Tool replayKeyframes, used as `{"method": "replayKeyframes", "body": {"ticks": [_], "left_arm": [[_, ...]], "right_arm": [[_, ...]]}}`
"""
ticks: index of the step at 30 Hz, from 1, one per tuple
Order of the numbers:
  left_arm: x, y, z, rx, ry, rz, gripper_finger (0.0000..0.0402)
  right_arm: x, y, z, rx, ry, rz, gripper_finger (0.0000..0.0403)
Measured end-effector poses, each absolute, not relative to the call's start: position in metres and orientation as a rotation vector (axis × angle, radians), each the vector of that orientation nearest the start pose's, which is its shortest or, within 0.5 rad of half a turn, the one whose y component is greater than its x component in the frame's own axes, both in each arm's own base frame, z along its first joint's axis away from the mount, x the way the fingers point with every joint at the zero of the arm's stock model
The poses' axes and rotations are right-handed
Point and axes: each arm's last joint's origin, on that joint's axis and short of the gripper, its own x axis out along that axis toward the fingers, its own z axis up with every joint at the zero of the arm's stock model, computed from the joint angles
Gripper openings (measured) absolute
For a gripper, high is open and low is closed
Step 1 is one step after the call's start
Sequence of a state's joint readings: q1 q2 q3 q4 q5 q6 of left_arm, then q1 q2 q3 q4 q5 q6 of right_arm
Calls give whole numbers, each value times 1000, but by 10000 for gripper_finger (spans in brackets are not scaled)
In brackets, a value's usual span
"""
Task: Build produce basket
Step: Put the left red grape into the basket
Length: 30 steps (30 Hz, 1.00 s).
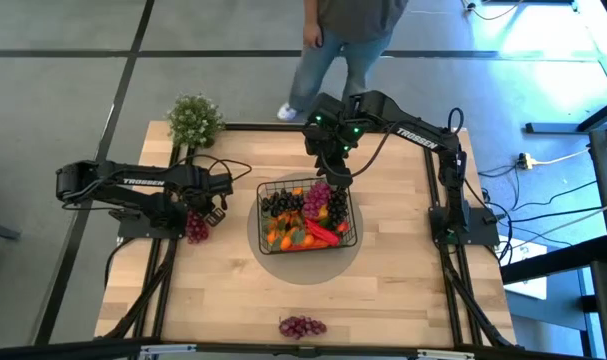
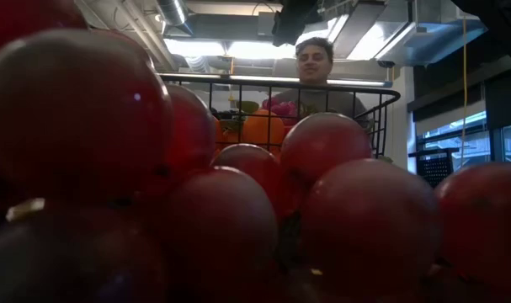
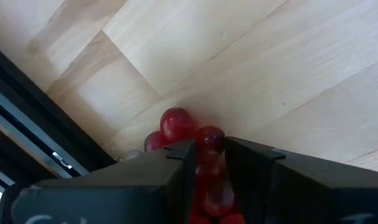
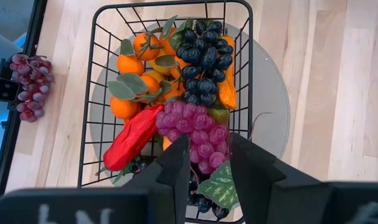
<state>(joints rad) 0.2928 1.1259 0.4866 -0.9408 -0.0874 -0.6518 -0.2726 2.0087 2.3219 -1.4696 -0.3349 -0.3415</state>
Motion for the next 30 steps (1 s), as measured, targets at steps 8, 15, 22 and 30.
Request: {"method": "replayKeyframes", "body": {"ticks": [8, 15, 22, 30], "left_arm": [[132, 42, 147, -665, 1431, 806, 18], [134, 43, 147, -687, 1395, 818, 2], [144, 40, 157, -660, 1355, 778, 0], [169, 34, 195, -594, 1253, 667, 0]], "right_arm": [[373, -94, 388, 41, 1075, 241, 100], [371, -94, 387, 46, 1091, 244, 100], [368, -93, 391, 43, 1089, 246, 100], [354, -90, 407, 33, 1052, 245, 100]]}}
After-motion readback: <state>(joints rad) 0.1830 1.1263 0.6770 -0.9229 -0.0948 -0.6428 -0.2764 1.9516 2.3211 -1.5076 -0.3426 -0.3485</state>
